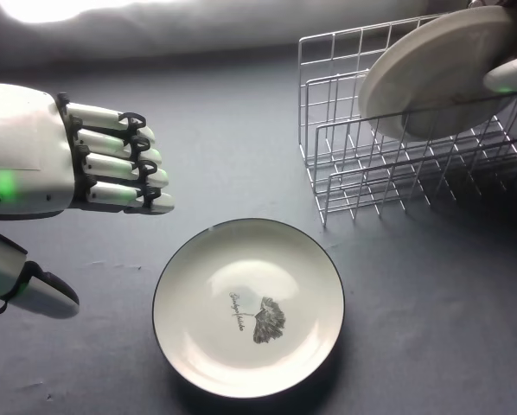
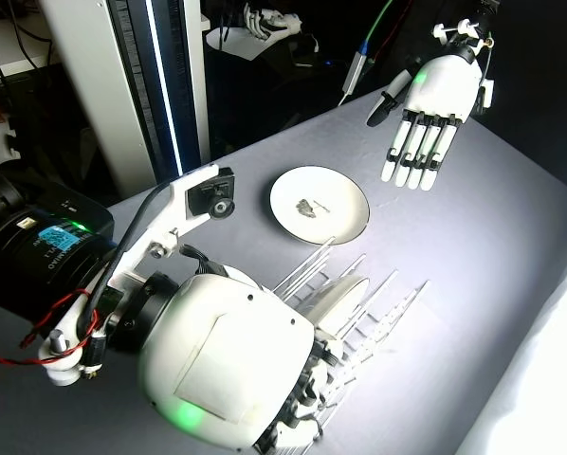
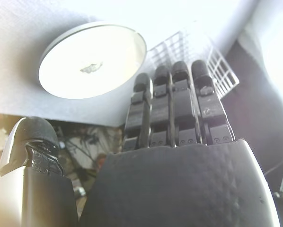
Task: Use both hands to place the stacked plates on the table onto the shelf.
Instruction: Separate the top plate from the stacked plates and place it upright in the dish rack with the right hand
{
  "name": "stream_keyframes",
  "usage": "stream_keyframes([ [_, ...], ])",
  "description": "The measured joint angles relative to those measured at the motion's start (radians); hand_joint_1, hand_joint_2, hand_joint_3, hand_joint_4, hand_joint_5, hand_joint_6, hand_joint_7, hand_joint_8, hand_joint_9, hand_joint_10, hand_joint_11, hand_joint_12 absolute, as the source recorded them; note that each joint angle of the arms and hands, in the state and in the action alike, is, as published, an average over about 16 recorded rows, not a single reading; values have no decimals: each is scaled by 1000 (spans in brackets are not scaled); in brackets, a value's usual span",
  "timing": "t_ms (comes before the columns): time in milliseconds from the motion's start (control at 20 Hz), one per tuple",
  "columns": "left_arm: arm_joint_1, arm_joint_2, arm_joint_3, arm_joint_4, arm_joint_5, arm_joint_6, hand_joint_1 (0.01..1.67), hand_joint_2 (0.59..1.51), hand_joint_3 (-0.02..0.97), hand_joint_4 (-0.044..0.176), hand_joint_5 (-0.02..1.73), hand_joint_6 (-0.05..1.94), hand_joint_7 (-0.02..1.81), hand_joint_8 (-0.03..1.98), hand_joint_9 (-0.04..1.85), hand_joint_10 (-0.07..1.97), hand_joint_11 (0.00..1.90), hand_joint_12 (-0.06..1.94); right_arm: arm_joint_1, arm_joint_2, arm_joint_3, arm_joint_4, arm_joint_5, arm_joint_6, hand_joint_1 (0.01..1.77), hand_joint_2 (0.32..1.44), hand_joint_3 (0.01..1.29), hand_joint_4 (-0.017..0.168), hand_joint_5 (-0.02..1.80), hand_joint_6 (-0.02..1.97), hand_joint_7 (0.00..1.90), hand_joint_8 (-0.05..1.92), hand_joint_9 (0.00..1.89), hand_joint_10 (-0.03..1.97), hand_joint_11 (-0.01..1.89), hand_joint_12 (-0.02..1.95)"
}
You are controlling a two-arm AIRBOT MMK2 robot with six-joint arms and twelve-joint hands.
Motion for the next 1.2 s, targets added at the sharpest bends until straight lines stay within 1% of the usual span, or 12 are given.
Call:
stream_keyframes([
  [100,0,-1,0,0,0,0,22,1106,11,0,189,12,198,19,178,11,16,438,0,-1,4,-1,1,-2,1276,991,13,1,890,586,981,399,903,660,440,1291],
  [300,0,-3,1,0,0,0,22,1106,11,0,190,11,200,19,178,11,16,429,-2,-2,7,-5,5,-6,1264,1002,13,-2,852,388,922,226,859,622,337,1266],
  [450,-1,-4,1,0,0,0,22,1106,11,0,192,11,201,19,178,11,16,431,-4,-3,7,-9,13,-8,1260,1007,13,-4,838,185,906,53,857,570,290,1249],
  [550,-1,-5,2,0,0,0,22,1106,11,0,193,11,200,19,176,11,16,428,-7,-3,7,-14,20,-10,1255,1009,13,-4,834,67,898,25,848,523,275,1245],
  [800,-1,-5,2,0,0,-2,22,1106,12,0,190,11,200,19,176,11,16,434,-17,-4,7,-28,38,-17,1242,1011,13,-4,817,34,861,17,804,381,242,1246],
  [950,-1,-5,3,0,-5,-9,22,1106,12,0,189,12,200,18,177,11,16,424,-17,-5,6,-41,51,-21,1230,1012,13,-3,801,26,830,15,774,299,221,1243],
  [1050,-1,-6,5,1,-15,-21,23,1106,11,0,188,12,199,18,178,11,16,427,-12,-6,4,-51,62,-25,1221,1014,13,-3,788,23,812,15,753,244,208,1241],
  [1200,2,-10,10,1,-44,-50,23,1106,11,0,188,12,196,19,179,11,16,421,2,-7,-3,-75,77,-29,1207,1015,14,-3,763,20,783,15,716,164,186,1242],
])
